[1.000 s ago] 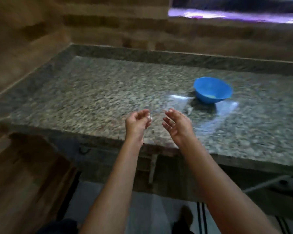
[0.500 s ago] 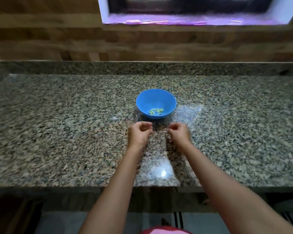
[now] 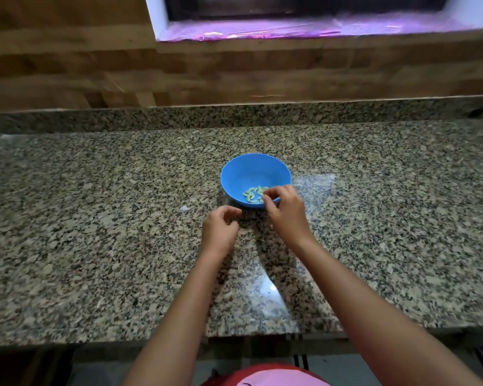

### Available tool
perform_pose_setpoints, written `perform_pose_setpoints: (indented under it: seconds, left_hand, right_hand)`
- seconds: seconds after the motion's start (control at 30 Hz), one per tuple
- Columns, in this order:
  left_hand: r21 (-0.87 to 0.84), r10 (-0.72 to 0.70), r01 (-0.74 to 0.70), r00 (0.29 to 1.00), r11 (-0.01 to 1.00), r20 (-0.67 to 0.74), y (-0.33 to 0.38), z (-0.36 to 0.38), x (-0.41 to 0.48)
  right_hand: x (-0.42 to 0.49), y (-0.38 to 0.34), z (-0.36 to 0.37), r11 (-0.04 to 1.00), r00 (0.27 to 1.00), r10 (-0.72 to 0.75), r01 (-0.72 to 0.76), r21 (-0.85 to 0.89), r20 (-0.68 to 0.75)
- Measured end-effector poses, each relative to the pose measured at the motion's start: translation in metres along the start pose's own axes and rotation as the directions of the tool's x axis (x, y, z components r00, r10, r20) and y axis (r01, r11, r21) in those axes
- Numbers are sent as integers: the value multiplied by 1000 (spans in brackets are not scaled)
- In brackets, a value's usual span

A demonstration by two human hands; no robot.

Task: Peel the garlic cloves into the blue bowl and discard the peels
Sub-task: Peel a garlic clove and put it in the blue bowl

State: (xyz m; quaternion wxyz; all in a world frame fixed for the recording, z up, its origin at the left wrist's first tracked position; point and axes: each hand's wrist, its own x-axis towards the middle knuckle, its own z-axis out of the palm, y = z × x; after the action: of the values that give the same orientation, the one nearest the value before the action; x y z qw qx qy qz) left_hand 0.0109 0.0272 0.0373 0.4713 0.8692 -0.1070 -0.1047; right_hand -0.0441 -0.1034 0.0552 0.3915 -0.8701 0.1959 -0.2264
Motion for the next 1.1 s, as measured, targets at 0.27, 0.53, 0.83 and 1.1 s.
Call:
perform_pose_setpoints:
  seconds: [0.27,0.53,0.83,1.1]
  left_hand:
    - [235,-7,-16,996,972,94,-38,-6,18]
    - [-753,-87,296,948,587,305,-19,-19,-5]
    - [-807,47,178,968,563,247,-4,-15,-16]
    - [-42,359,-357,925,933,122,-3,-17,-15]
  right_hand:
    - [-14,-16,10,992,998,-9,16,127,-57]
    - [-50,-16,27,693,851,360,-518,501,383]
    - [-47,-27,16,553,880,293,-476,684,375]
    - [-48,-23,21,942,940,212,-269,200,265]
